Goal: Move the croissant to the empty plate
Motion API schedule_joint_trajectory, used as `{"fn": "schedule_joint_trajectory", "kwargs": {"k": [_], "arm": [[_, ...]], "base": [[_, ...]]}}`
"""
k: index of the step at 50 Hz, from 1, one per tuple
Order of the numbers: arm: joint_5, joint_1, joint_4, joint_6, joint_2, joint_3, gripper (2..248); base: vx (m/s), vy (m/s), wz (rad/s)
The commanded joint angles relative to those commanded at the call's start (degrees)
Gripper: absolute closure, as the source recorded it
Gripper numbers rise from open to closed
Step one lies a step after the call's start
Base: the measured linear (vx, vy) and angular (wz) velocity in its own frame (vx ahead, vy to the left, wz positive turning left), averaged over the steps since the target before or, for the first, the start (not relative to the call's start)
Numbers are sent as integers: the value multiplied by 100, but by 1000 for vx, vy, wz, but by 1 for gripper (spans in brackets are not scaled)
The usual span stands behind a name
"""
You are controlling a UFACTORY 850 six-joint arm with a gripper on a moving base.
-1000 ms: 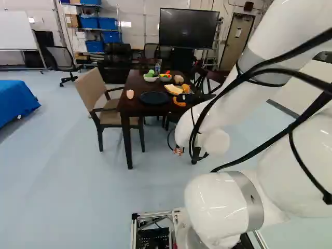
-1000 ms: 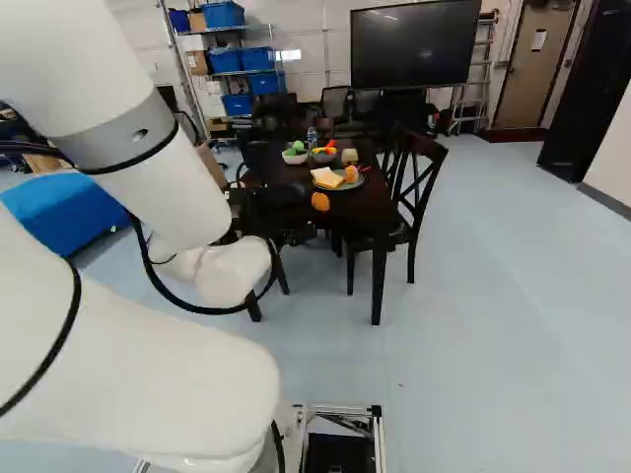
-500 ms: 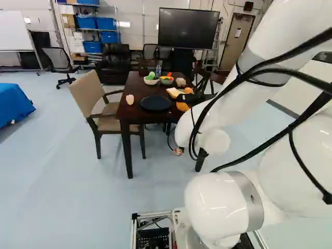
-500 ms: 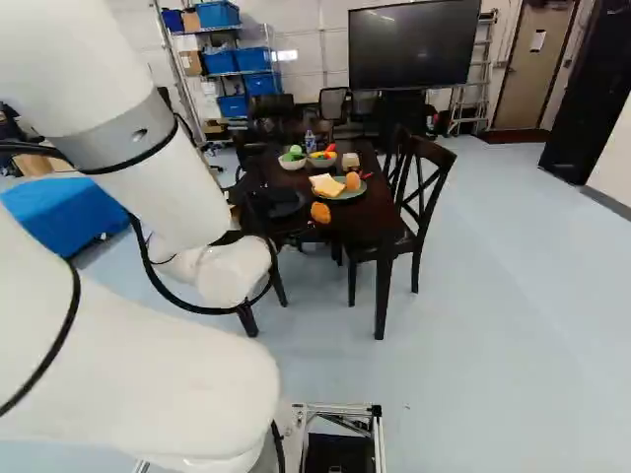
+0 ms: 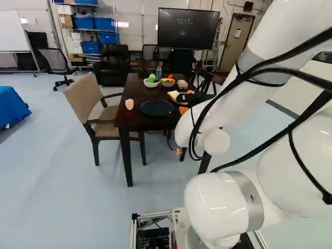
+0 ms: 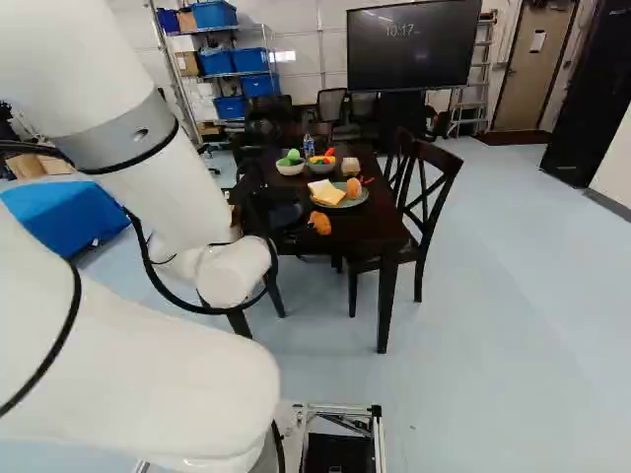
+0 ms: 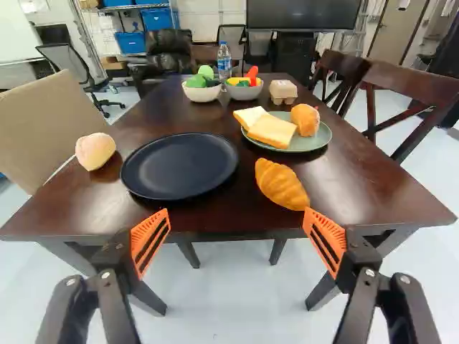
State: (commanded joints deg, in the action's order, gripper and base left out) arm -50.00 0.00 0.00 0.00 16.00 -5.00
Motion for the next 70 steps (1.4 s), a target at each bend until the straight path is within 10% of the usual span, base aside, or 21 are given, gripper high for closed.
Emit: {"fn": "schedule_joint_trajectory", "kwargs": {"k": [39, 70], "arm": [[57, -34, 0, 0, -143, -276, 3], [1183, -370, 0, 0, -590, -1126, 3]], "base": [[-1, 0, 0], [0, 0, 0]]}}
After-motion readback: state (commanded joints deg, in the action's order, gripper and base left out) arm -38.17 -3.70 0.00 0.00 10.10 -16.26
